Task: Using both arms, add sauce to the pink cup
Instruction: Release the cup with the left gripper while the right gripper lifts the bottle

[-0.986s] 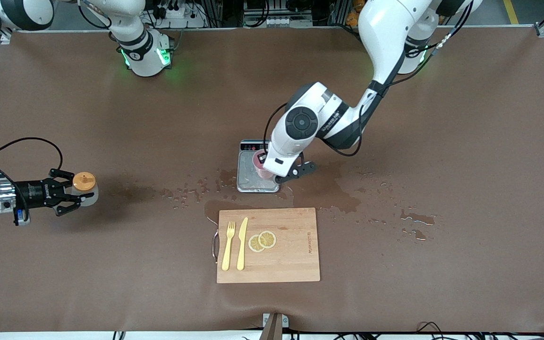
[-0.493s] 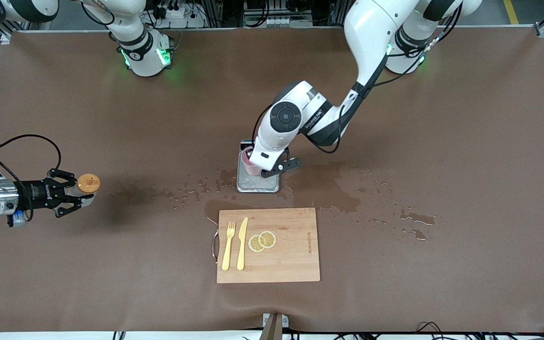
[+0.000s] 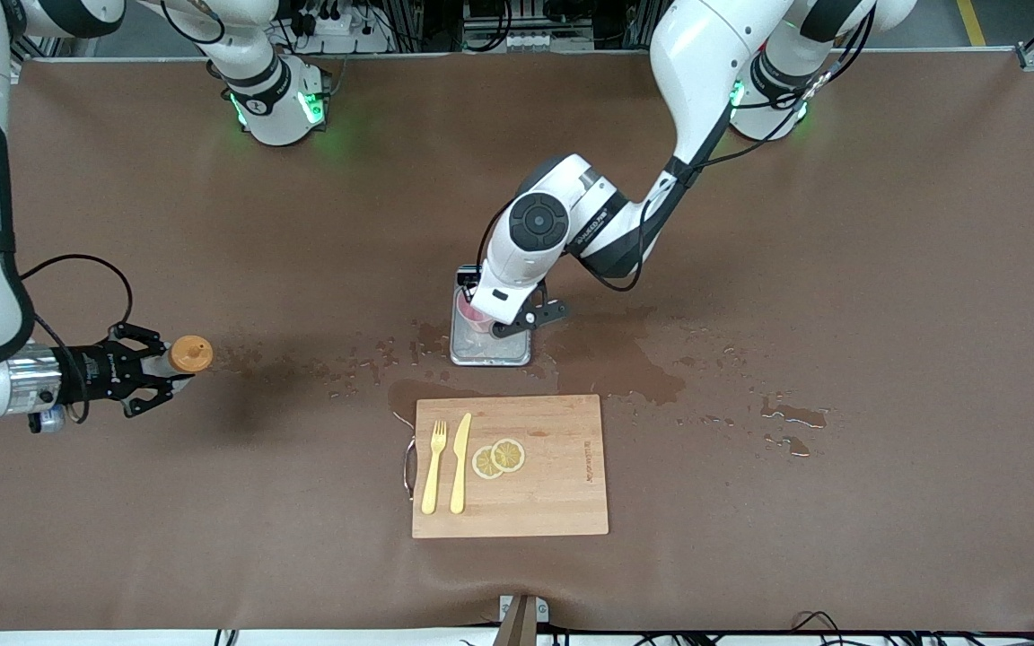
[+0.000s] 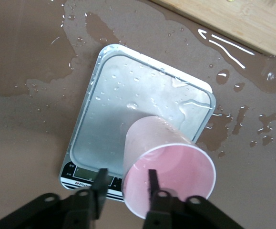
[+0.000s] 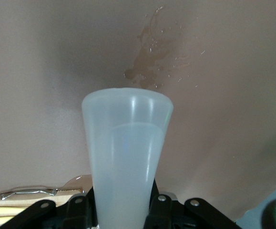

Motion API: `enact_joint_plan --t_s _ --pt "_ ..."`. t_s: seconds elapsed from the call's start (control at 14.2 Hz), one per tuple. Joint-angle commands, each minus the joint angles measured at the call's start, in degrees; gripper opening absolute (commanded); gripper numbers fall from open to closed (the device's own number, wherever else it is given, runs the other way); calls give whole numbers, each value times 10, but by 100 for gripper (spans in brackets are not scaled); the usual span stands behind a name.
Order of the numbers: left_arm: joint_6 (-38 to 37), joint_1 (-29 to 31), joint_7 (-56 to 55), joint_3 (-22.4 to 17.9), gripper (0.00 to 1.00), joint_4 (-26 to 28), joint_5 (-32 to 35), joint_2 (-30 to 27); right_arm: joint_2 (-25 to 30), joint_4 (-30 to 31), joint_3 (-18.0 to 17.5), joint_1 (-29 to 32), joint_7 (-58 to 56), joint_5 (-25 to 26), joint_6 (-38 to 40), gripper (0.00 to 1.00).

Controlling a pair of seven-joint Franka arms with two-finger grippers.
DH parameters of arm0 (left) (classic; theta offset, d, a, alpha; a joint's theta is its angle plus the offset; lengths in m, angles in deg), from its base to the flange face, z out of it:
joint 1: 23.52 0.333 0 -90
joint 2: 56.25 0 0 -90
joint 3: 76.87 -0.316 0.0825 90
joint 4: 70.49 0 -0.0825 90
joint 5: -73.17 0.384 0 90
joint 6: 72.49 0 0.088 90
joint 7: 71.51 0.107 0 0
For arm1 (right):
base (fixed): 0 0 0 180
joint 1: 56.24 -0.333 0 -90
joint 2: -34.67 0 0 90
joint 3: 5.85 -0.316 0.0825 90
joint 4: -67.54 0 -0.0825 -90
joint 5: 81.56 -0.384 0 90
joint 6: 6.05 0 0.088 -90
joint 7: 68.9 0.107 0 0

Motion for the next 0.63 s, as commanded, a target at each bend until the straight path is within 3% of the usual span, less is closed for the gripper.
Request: enact_joint_plan --t_s 0.0,0.35,0.56 --pt "1 -4 -1 -8 100 -9 5 -2 22 14 5 -16 25 25 -4 36" --pt "-12 9 35 -9 100 -2 62 -41 30 11 5 -49 82 60 -16 36" --pt "-60 39 82 -9 100 1 71 -76 30 11 6 -77 121 85 -27 36"
